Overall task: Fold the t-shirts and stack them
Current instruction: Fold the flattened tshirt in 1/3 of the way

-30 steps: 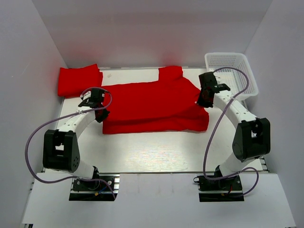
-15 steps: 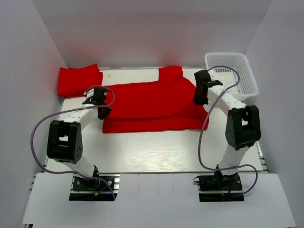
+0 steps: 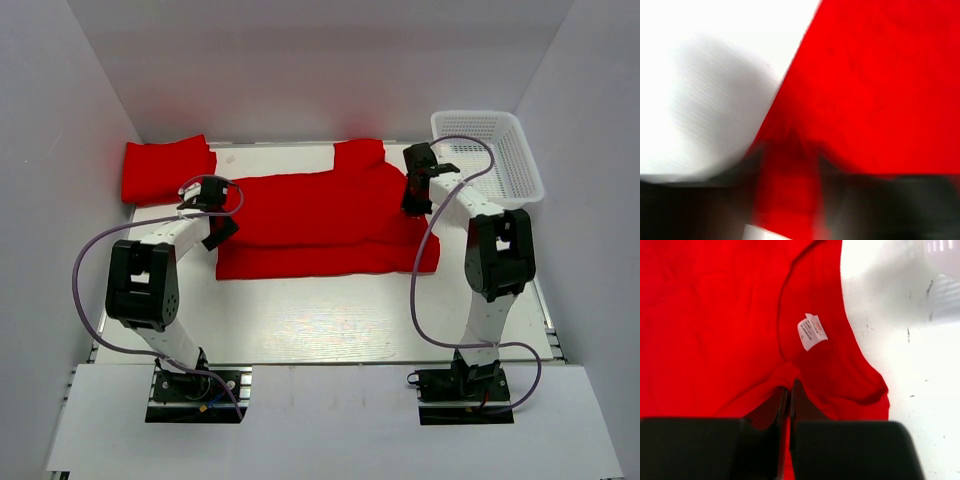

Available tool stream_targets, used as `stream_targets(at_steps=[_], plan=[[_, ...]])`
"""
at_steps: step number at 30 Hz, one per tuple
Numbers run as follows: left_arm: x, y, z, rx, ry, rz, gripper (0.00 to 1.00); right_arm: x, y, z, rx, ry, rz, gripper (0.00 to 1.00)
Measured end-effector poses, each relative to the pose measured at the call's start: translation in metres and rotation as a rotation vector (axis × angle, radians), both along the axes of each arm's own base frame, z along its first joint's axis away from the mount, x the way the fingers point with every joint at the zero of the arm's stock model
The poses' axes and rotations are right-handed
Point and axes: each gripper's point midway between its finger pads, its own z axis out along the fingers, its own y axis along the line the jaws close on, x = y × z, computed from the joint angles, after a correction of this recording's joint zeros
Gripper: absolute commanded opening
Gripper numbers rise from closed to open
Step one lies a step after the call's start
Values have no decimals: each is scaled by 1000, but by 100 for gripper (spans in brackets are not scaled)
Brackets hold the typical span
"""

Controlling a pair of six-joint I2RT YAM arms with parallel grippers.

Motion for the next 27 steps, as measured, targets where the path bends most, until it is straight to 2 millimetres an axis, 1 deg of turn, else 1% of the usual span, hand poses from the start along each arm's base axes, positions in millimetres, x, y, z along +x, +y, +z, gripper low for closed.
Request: stream_targets(at_steps=[1, 2, 3, 4, 6, 9, 10, 11, 14, 18, 20, 22, 24, 26, 27], plan=[[2, 1, 1, 8, 0, 2, 76, 1, 0, -1, 0, 1, 0, 15], [3, 2, 2, 11, 2, 11, 85, 3, 1, -3, 0, 3, -1, 22], [3, 4, 3, 18, 3, 20, 98, 4, 2, -4, 2, 6, 1, 28], [3, 5, 4, 23, 7, 26, 100, 6, 3, -4, 4, 5, 3, 39], [2, 8, 6, 36, 15, 37, 100, 10, 5, -3, 10, 1, 10, 48], [5, 11, 15, 52, 14, 48, 100, 18, 10, 5, 27, -20, 33, 61], [7, 11, 19, 56, 7, 51, 100, 21, 13, 9, 36, -30, 42, 68], [10, 12, 23, 58, -1, 54, 100, 23, 16, 12, 48, -39, 50, 90], [15, 12, 36, 56, -31, 58, 100, 29, 23, 19, 75, -64, 94, 90], [14, 10, 52, 49, -63, 41, 100, 25, 33, 28, 117, -74, 152, 90], [14, 7, 59, 41, -74, 13, 100, 18, 37, 36, 144, -91, 177, 90], [15, 2, 62, 23, -78, -29, 100, 2, 41, 44, 181, -111, 207, 90], [16, -9, 62, -14, -81, -89, 100, -23, 43, 50, 219, -125, 235, 90], [19, -23, 59, -58, -96, -154, 100, -49, 44, 52, 258, -143, 263, 90], [19, -29, 57, -81, -98, -183, 100, -55, 44, 51, 265, -139, 269, 90]])
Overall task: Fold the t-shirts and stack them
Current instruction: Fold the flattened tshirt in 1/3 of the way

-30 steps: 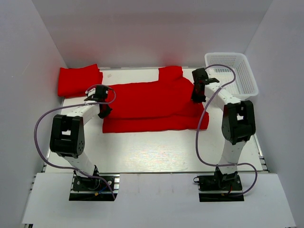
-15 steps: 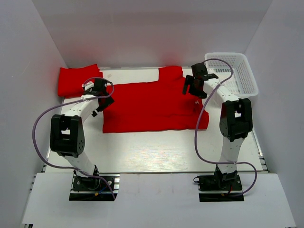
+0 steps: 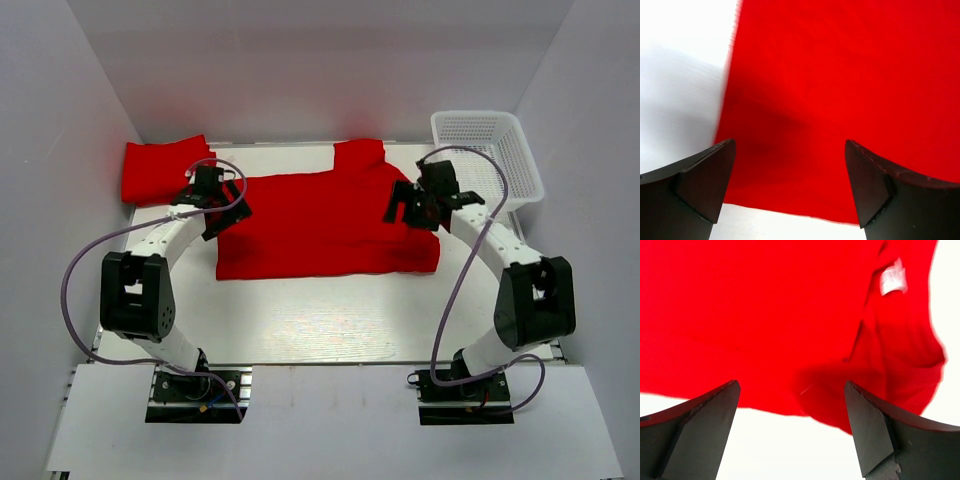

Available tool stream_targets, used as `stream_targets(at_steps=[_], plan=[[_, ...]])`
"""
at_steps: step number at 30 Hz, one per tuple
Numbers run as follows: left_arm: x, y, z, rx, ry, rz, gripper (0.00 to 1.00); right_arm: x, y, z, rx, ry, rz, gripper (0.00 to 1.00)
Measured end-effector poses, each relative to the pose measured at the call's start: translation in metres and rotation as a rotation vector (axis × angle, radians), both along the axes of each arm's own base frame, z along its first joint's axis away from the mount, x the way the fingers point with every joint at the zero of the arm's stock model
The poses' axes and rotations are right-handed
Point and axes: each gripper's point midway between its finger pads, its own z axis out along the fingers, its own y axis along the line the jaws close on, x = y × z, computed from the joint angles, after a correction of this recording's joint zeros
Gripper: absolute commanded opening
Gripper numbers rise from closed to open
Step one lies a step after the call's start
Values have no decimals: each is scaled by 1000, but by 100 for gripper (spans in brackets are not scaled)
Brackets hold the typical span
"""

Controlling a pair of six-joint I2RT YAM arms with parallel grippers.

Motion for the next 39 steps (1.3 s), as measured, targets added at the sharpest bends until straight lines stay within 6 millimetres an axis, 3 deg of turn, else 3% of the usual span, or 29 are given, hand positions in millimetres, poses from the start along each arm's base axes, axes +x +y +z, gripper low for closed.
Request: stream_targets(at_steps=[3, 7, 12, 18, 23, 28, 39], plan=[[-4, -15, -18, -40, 35, -71, 100, -15, 5, -12, 29, 17, 35, 90], [-15, -26, -45, -62, 103, -118, 100, -19, 11, -33, 57, 57, 63, 90], [-46, -29, -79, -69, 189, -139, 100, -25, 9, -62, 51, 104, 49, 90], [-53, -30, -77, -83, 130, -141, 100, -44, -7, -99, 7, 166, -29, 90], [-64, -25, -78, -69, 117, -127, 100, -44, -23, -98, 13, 111, -148, 90], [-90, -18, -79, -58, 149, -97, 100, -58, -31, -97, 75, 66, -260, 90], [-187, 5, -81, -34, 356, 10, 100, -148, -46, -94, 181, 71, -353, 90]])
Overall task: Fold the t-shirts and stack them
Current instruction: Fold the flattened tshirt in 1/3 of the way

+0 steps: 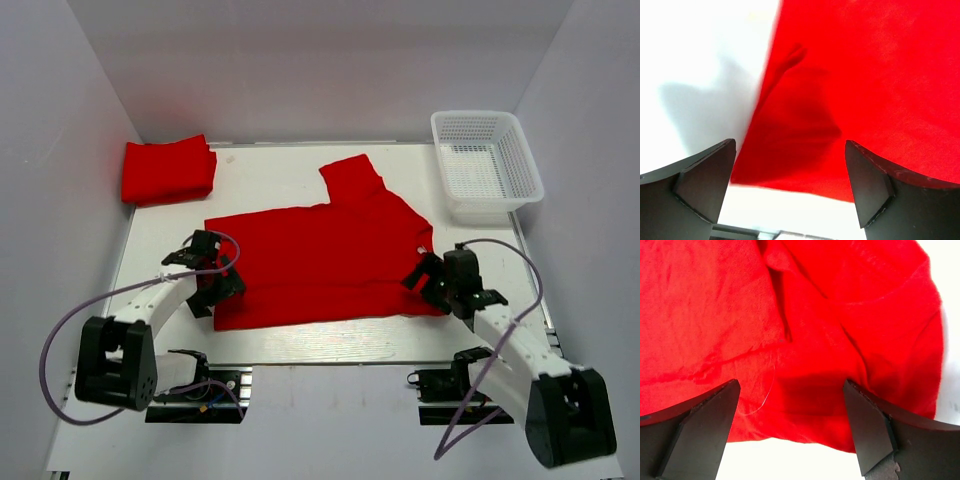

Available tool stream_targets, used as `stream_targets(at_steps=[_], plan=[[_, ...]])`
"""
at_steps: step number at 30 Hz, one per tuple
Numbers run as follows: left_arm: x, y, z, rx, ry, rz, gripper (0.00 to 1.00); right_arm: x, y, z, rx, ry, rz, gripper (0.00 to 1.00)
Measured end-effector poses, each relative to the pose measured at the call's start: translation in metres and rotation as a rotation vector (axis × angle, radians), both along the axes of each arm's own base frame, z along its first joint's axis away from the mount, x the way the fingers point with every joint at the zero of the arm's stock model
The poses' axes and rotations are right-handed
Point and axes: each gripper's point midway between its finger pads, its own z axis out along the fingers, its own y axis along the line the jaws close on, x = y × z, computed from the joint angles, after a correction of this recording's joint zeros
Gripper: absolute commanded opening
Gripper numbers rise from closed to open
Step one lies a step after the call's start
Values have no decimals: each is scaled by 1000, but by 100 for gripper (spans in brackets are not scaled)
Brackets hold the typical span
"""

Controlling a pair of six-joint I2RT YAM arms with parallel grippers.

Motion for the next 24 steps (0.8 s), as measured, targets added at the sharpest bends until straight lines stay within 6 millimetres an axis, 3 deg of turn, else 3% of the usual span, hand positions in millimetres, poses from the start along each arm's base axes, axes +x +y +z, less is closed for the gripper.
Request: stream_targets(at_steps=[5, 9, 13, 17, 24], plan=[[-17, 4, 20, 5, -1, 4, 100, -23, -1, 1, 21, 13, 7, 90], [1, 9, 50, 39, -63, 15, 100, -29, -4, 5, -27, 78, 51, 90], [23, 12, 78, 61, -152, 21, 100, -16, 1, 25, -53, 69, 128, 90], [28, 15, 86, 77, -179, 21, 100, -3, 11, 35, -50, 38, 198, 90], [28, 16, 86, 86, -179, 10, 100, -2, 20, 15, -43, 96, 273, 90]])
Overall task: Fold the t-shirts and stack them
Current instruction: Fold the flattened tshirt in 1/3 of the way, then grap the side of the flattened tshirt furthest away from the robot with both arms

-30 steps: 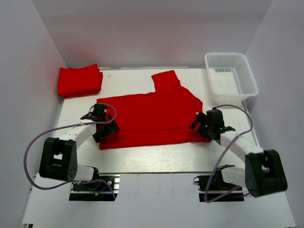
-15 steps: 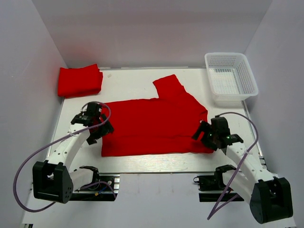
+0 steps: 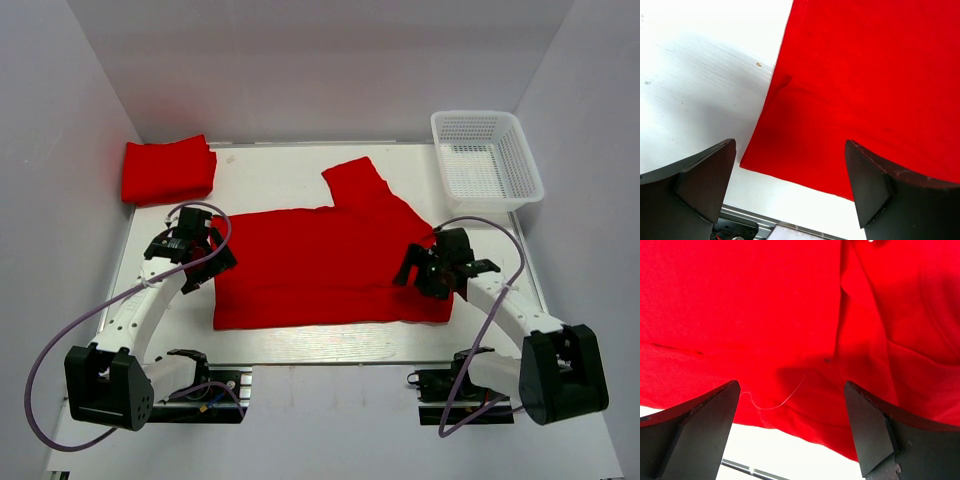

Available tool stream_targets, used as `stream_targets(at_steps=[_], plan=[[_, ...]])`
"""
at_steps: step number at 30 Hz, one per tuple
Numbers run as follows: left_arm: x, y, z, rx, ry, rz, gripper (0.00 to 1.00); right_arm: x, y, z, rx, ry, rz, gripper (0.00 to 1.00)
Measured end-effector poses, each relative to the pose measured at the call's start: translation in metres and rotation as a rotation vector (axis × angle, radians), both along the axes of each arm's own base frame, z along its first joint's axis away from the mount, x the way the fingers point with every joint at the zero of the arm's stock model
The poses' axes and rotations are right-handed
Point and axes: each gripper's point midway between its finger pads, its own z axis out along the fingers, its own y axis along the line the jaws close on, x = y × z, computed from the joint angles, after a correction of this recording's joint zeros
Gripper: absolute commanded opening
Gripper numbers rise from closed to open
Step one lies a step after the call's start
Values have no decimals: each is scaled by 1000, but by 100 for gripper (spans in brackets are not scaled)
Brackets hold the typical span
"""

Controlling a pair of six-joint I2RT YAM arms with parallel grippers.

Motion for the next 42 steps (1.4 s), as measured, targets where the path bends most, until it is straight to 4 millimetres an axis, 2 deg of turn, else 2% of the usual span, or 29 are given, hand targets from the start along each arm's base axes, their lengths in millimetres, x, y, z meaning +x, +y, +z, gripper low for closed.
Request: stream_targets(at_steps=[8, 12, 18, 21, 23, 25, 26, 37, 42], plan=[[0, 1, 0, 5, 0, -2, 100, 10, 6, -6, 2, 2, 31, 90], [1, 1, 0, 5, -5, -1, 100, 14, 6, -6, -1, -10, 37, 81], [5, 0, 0, 3, -11, -2, 100, 17, 4, -8, -20, -15, 27, 58], [5, 0, 0, 4, -10, -3, 100, 17, 1, -12, -35, -2, 15, 55], [5, 0, -1, 5, -10, -5, 100, 17, -1, -15, -46, 5, 11, 47], [5, 0, 0, 6, -10, -8, 100, 16, -3, -18, -56, 14, 5, 30], [5, 0, -1, 6, -10, -9, 100, 16, -3, -19, -61, 19, 2, 0], [5, 0, 0, 6, -12, -10, 100, 17, -11, -23, -97, 28, -39, 0], [6, -2, 0, -6, -16, -16, 100, 23, -10, -17, -96, 11, -30, 0]])
